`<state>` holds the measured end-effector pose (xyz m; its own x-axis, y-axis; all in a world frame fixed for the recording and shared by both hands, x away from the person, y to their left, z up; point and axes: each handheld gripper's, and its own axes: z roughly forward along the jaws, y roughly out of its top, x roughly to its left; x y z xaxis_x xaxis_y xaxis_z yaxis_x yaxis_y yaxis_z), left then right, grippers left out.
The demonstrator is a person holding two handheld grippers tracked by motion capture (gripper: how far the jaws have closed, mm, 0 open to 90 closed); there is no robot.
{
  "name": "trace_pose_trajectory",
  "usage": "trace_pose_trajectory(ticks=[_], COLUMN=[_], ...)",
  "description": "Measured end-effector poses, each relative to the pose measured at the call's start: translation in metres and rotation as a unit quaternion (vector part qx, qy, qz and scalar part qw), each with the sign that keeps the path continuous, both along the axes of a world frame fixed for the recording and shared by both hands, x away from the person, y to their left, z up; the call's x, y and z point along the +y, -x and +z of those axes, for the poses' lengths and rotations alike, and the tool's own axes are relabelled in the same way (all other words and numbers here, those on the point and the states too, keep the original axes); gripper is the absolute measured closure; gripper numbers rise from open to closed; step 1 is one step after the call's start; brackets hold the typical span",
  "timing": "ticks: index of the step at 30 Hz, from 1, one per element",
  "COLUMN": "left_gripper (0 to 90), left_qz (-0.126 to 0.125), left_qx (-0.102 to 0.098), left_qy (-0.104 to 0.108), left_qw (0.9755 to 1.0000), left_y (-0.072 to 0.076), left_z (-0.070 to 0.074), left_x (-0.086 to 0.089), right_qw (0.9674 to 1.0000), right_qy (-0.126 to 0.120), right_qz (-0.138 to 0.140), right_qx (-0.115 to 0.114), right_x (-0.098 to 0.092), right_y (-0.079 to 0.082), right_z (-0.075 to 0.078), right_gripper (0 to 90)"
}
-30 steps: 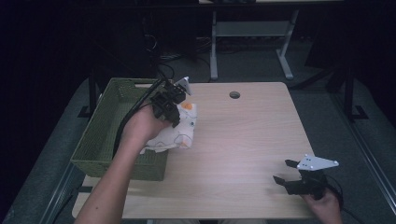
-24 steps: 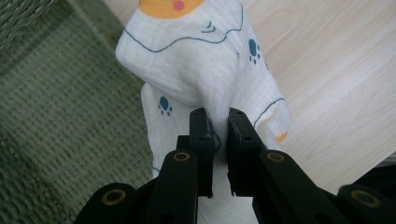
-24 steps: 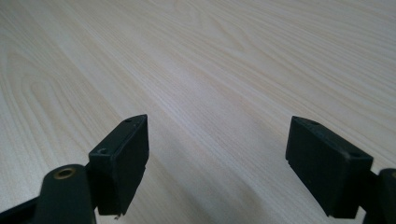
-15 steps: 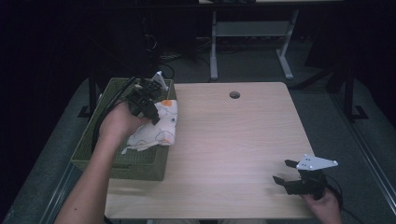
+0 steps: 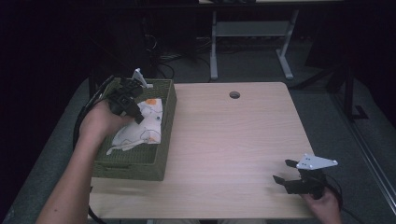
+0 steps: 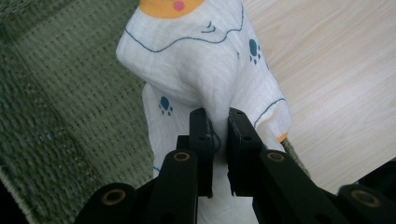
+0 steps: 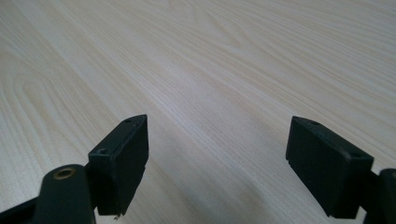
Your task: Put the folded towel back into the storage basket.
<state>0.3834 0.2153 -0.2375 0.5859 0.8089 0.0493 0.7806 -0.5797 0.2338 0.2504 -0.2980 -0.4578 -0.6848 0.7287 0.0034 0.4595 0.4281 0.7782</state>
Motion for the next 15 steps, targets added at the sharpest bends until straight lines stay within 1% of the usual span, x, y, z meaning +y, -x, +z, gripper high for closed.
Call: trace_pose_trajectory(ticks=[4, 7, 8, 11, 15], left_gripper=[82.4, 82.4, 82.4, 82.3, 82.3], left_qz=[0.004, 0.005, 0.004, 0.008, 0.011], left_qx=[0.002, 0.004, 0.003, 0.006, 0.011], left_qy=[0.001, 0.002, -0.001, 0.001, 0.001], left_qw=[1.0000, 1.0000, 1.0000, 1.0000, 0.9999], left_y=[-0.002, -0.003, -0.004, -0.006, -0.009], left_z=[0.000, 0.000, -0.001, -0.003, -0.010], left_x=[0.009, 0.016, 0.018, 0.025, 0.034], right_qw=[1.0000, 1.0000, 1.0000, 1.0000, 1.0000], right_qy=[-0.001, 0.003, 0.003, 0.003, 0.003], right_qz=[-0.001, -0.001, -0.002, -0.003, -0.005], right_qx=[0.001, -0.001, 0.001, 0.002, 0.000], right_x=[0.001, 0.000, 0.000, 0.001, 0.000], right_y=[0.000, 0.000, 0.000, 0.000, 0.001], right_z=[0.001, 0.000, 0.000, 0.000, 0.000], right_gripper=[20.9, 20.9, 20.9, 20.8, 20.8])
